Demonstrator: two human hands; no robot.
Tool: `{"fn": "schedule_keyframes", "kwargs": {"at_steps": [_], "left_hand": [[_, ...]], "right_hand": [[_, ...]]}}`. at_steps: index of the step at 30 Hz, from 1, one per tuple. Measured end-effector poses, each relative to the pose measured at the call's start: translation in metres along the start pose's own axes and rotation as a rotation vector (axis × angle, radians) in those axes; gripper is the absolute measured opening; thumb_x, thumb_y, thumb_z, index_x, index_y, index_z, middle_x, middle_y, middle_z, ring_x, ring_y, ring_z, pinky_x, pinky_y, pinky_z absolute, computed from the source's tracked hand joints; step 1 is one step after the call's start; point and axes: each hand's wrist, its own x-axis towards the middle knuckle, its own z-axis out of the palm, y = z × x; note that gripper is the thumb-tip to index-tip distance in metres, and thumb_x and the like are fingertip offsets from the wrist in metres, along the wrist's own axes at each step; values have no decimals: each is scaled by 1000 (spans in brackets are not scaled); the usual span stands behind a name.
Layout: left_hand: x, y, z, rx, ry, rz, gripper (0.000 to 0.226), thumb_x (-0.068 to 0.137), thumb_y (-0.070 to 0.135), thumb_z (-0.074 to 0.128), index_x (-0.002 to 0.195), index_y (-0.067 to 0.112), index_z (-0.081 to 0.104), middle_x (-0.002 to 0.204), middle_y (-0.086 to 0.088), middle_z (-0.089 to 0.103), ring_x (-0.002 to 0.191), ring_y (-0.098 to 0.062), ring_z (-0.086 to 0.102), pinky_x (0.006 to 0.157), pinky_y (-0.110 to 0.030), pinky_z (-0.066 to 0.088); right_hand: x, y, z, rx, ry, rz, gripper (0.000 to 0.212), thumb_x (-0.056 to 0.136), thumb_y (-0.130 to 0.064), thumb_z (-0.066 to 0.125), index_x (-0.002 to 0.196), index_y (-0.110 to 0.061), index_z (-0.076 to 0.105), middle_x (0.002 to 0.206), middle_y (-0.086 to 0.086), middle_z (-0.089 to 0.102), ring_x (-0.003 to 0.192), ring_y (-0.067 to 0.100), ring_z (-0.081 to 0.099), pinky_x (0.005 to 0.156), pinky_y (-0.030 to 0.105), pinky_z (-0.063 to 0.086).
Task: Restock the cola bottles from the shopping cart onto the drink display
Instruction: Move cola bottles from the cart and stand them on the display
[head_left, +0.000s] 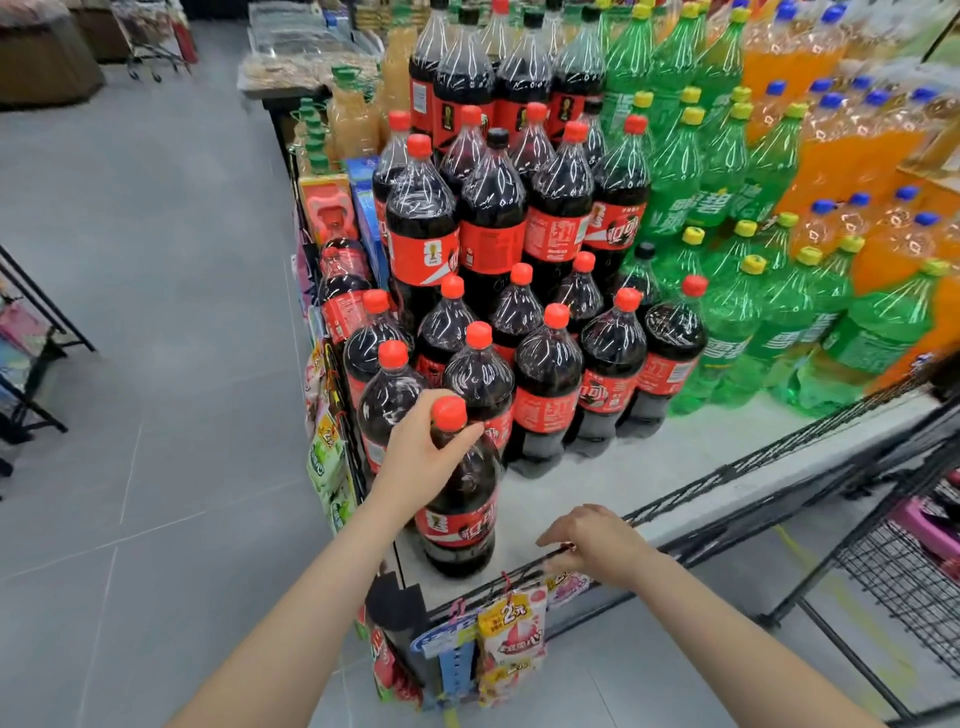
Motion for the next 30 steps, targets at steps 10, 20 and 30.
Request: {"fn": "schedule_keyframes", "kwargs": {"at_steps": [10, 20, 30], "left_hand": [[-20, -31, -34, 41, 63, 0, 33, 85, 26, 67, 115, 32, 57, 116, 17, 60, 110, 2, 53, 96, -30, 47], [-35, -43, -41, -61, -73, -86, 54, 79, 22, 75, 121, 48, 51, 123, 25, 53, 115, 10, 49, 96, -23, 48], [-40, -49, -68, -49, -154, -61, 53, 82, 18, 71, 119, 49, 49, 121, 23, 53, 113, 8, 50, 89, -5, 41]], "right_hand": [[8, -39, -40, 711, 204, -8, 81, 72, -55, 71, 141, -29, 37, 142, -14, 44, 127, 3, 43, 105, 23, 36], [42, -101, -47, 892, 432, 12, 93, 48, -36, 90, 124, -38, 36, 118, -17, 57, 109, 3, 56, 93, 31, 48], [39, -140, -40, 969, 495, 62, 89, 49, -26, 90, 118, -36, 35, 109, -18, 58, 99, -9, 55, 76, 12, 43]]}}
